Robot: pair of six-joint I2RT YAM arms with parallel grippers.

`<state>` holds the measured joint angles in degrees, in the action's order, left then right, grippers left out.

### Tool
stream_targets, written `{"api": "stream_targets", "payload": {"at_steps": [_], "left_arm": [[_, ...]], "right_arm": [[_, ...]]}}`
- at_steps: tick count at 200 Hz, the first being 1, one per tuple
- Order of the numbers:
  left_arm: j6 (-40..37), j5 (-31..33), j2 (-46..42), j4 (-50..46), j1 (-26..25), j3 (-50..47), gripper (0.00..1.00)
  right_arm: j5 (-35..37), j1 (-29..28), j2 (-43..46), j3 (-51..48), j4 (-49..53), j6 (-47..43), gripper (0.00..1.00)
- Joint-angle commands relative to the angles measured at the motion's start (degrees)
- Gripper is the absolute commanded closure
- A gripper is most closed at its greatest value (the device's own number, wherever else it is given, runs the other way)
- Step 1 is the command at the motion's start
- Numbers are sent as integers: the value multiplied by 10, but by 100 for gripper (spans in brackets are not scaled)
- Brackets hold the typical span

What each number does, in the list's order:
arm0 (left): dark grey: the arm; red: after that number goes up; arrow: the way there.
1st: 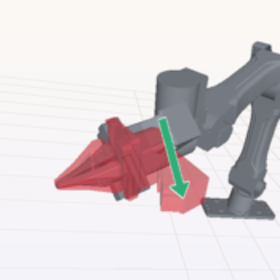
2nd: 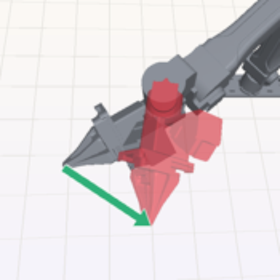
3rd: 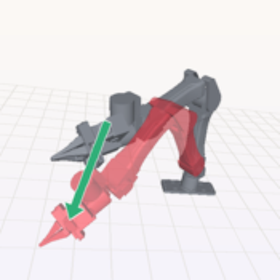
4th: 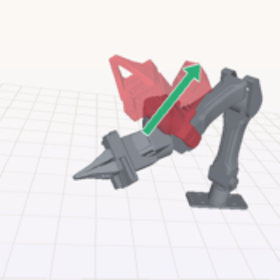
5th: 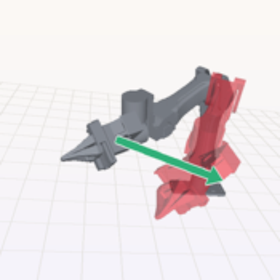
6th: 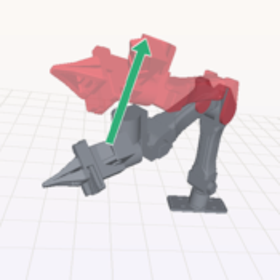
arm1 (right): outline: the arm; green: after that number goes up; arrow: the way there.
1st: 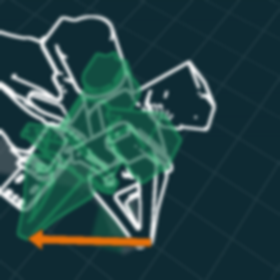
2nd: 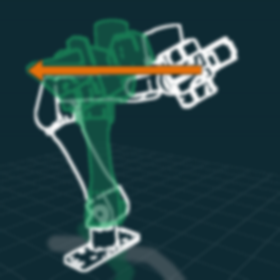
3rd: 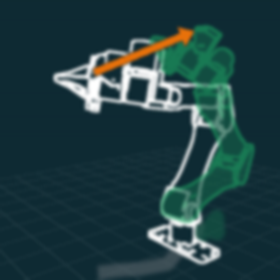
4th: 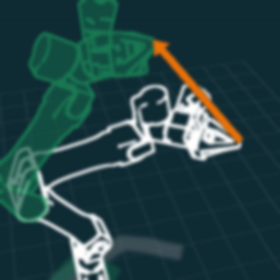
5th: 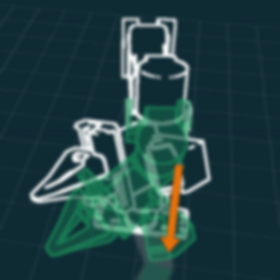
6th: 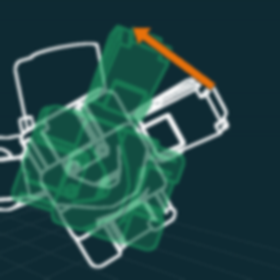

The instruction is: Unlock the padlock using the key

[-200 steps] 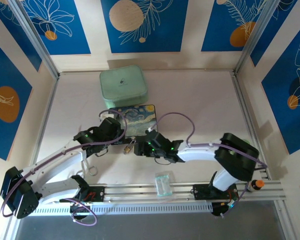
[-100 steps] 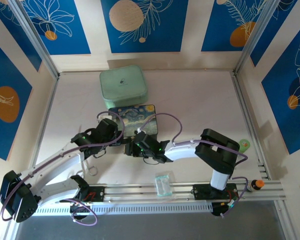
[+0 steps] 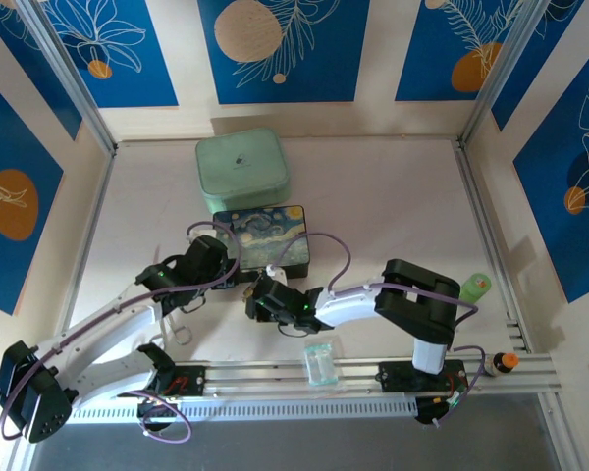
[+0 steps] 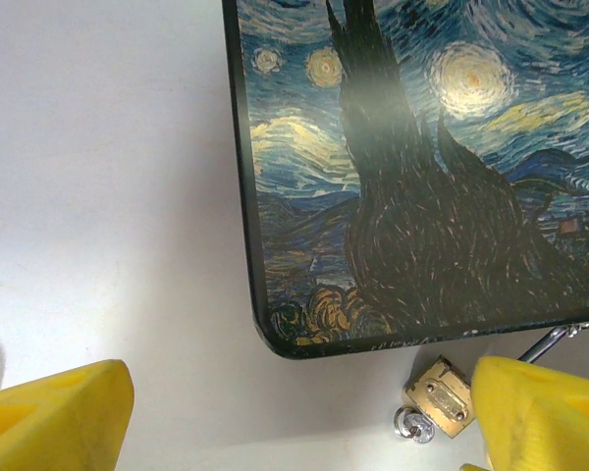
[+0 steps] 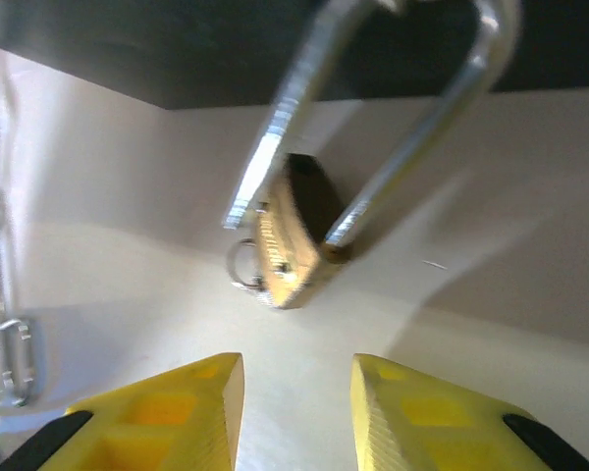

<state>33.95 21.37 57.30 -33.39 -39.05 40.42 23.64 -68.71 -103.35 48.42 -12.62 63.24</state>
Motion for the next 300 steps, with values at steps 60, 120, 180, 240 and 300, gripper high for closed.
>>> {"api": "stream_targets", "payload": {"at_steps": [60, 120, 180, 240, 300], "left_arm": [[-6, 1, -10, 2, 10, -5, 11], [-18, 5, -14, 2, 12, 0, 11], [-98, 14, 2, -5, 12, 39, 7], [-239, 8, 32, 23, 11, 78, 7], [-291, 2, 85, 36, 20, 134, 8]], "right_arm": [[33, 13, -76, 44, -21, 15, 65], [35, 20, -70, -2, -98, 3, 86], [46, 23, -17, -64, -100, -2, 95], [35, 38, 25, -110, -131, -37, 85], [47, 27, -49, 4, -84, -57, 48]]}}
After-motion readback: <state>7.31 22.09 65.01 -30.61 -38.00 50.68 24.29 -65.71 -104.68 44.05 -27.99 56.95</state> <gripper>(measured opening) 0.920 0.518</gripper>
